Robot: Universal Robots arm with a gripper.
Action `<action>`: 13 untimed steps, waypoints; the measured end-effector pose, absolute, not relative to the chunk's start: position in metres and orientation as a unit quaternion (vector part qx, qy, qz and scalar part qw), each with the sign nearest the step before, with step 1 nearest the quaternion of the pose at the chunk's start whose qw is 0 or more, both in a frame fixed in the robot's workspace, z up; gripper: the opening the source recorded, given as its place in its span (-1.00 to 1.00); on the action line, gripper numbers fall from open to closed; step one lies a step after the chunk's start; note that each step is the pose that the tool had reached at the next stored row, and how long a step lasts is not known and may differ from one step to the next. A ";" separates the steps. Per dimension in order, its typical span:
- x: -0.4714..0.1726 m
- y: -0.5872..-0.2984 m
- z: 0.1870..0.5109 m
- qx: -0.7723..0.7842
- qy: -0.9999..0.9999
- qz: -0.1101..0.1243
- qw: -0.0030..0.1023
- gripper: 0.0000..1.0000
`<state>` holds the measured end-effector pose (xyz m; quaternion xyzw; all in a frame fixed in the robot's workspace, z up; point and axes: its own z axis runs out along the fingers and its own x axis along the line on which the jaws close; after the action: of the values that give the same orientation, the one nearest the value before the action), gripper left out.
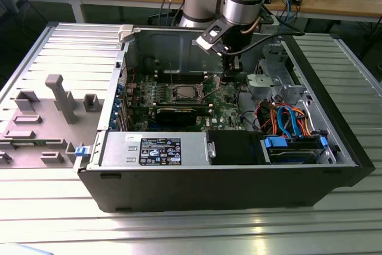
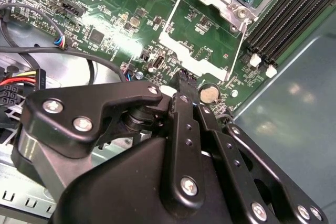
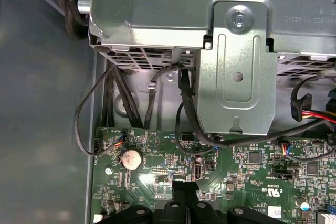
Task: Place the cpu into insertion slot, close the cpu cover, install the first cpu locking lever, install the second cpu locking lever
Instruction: 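Close the cpu cover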
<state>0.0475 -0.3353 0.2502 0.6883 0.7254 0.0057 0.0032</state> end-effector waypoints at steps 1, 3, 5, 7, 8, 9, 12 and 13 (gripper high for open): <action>0.047 -0.335 0.250 0.688 0.725 0.006 0.003 -0.79; 0.046 -0.335 0.250 0.688 0.725 0.006 0.003 -0.79; 0.043 -0.335 0.250 0.688 0.725 0.006 0.003 -0.79; 0.041 -0.335 0.250 0.688 0.725 0.006 0.003 -0.79; 0.040 -0.335 0.250 0.688 0.725 0.006 0.003 -0.79; 0.040 -0.335 0.250 0.688 0.725 0.006 0.003 -0.79; 0.037 -0.335 0.250 0.688 0.725 0.006 0.003 -0.79; 0.035 -0.335 0.250 0.688 0.725 0.006 0.003 -0.79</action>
<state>0.0355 -0.3354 0.2502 0.6883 0.7254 0.0057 0.0032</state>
